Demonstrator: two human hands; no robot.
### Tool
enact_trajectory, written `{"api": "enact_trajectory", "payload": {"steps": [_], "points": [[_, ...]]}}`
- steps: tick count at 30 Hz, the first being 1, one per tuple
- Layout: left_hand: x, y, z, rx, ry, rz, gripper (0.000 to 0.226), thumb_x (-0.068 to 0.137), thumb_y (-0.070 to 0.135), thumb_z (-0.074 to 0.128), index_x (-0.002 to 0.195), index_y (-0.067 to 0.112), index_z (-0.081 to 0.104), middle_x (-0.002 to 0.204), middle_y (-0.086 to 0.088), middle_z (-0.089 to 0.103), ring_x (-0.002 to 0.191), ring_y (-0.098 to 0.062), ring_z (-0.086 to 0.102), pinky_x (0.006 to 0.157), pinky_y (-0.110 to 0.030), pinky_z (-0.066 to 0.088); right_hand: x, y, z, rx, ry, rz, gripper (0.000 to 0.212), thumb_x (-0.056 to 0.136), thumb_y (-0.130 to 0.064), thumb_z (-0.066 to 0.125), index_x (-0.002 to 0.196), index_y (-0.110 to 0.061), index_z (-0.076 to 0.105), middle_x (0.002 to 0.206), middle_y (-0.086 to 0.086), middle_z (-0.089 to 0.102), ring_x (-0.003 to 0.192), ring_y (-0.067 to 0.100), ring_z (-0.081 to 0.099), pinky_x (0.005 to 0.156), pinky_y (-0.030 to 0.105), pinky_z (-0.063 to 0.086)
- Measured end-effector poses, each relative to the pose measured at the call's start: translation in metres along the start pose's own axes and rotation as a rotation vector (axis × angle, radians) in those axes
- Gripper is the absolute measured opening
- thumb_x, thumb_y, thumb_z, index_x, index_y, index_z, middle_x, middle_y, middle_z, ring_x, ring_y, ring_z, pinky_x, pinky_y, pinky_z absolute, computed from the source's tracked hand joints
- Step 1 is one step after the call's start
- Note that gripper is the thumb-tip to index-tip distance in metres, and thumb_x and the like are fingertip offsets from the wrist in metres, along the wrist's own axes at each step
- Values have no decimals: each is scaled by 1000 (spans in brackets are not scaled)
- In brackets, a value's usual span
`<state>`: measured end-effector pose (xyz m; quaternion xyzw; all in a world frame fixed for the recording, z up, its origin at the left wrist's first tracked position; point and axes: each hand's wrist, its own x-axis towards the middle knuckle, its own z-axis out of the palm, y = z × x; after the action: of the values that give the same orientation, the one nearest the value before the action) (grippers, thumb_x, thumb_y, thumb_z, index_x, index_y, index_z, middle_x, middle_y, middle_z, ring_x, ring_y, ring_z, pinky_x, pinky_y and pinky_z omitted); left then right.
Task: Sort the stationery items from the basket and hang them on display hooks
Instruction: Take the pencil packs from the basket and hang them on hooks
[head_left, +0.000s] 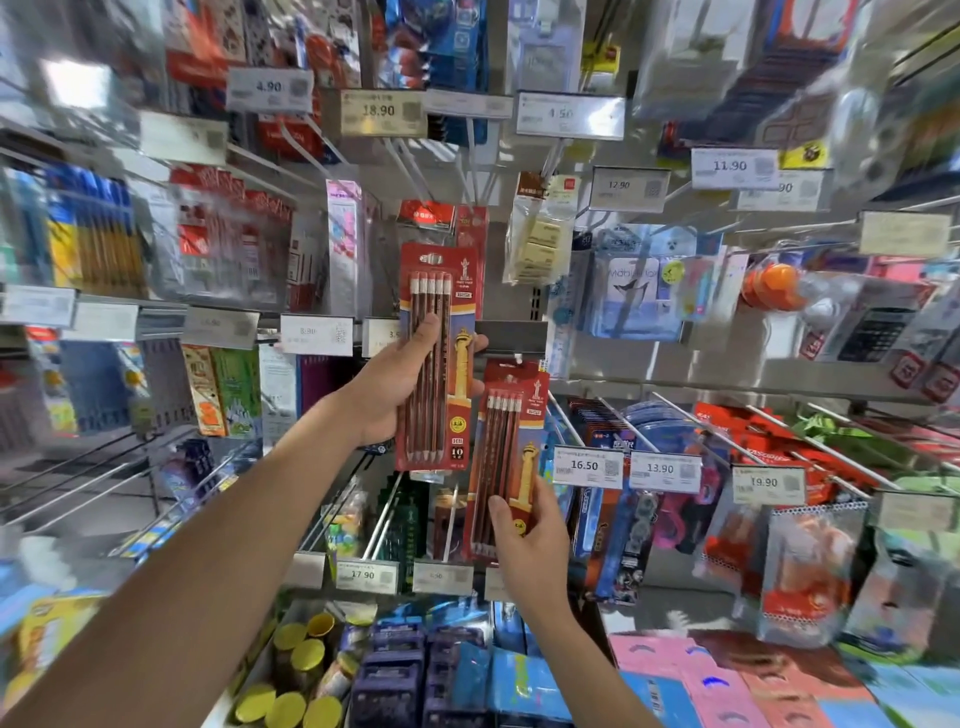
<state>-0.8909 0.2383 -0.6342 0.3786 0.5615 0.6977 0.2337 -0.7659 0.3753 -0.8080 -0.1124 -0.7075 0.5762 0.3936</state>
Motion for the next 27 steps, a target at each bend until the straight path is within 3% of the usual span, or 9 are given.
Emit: {"api": "enact_trajectory", "payload": {"steps": [2,5,8,13,18,20,23,25,27], "points": [[-1,0,0,10,8,-7,64,97,65,41,138,20,63,133,-9,69,105,-28,72,90,-49,57,2,1,3,38,18,12,36,100,-21,66,133,-31,59,101,-19,71,89,3,68,74,19,55],[-2,0,-2,40,1,-10,65,95,68,42,136,23,66,129,-12,71,109,-29,71,89,-48,58,8,5,5,29,42,6,45,100,-23,65,144,-27,54,86,-14,68,58,7,55,56,18,46],[-4,-1,-2,24,-15,-44,66,97,69,40,134,22,69,116,-17,74,106,-30,72,83,-43,60,17,7,4,-22,48,57,65,99,-43,64,156,-25,40,93,-7,68,66,7,57,59,23,50],[-4,1,2,20,-5,30,57,106,57,33,139,20,62,126,-7,71,104,-28,72,83,-43,59,48,15,11,-67,30,222,65,102,-35,62,159,-31,32,58,-2,47,44,9,39,43,25,37],[-5,4,6,38,10,21,59,107,56,33,148,19,51,129,-2,70,102,-26,72,80,-43,60,70,6,16,-248,-43,348,67,106,-46,46,163,-40,10,103,2,66,75,19,61,74,39,57],[-6,5,7,33,11,26,60,106,55,34,148,17,52,132,-3,68,105,-26,71,82,-44,60,74,3,17,-348,-60,381,69,108,-44,42,164,-33,3,128,9,61,101,31,65,94,48,55],[-7,5,7,63,22,13,65,102,58,36,146,13,55,124,-5,70,108,-28,69,85,-44,59,68,-1,18,-504,-73,414,65,108,-37,40,163,-15,11,134,17,55,118,37,59,99,46,51],[-6,4,6,76,21,11,66,102,59,36,143,11,57,115,-4,72,105,-26,68,89,-45,57,55,-7,19,-470,-96,296,38,109,-35,39,129,-9,60,102,11,66,92,25,65,88,42,54],[-5,3,5,84,25,14,65,104,60,37,142,12,59,111,-1,73,104,-23,68,91,-45,56,37,-17,20,-283,-122,145,47,109,-37,41,73,-17,63,62,0,56,57,16,51,68,38,51]]}}
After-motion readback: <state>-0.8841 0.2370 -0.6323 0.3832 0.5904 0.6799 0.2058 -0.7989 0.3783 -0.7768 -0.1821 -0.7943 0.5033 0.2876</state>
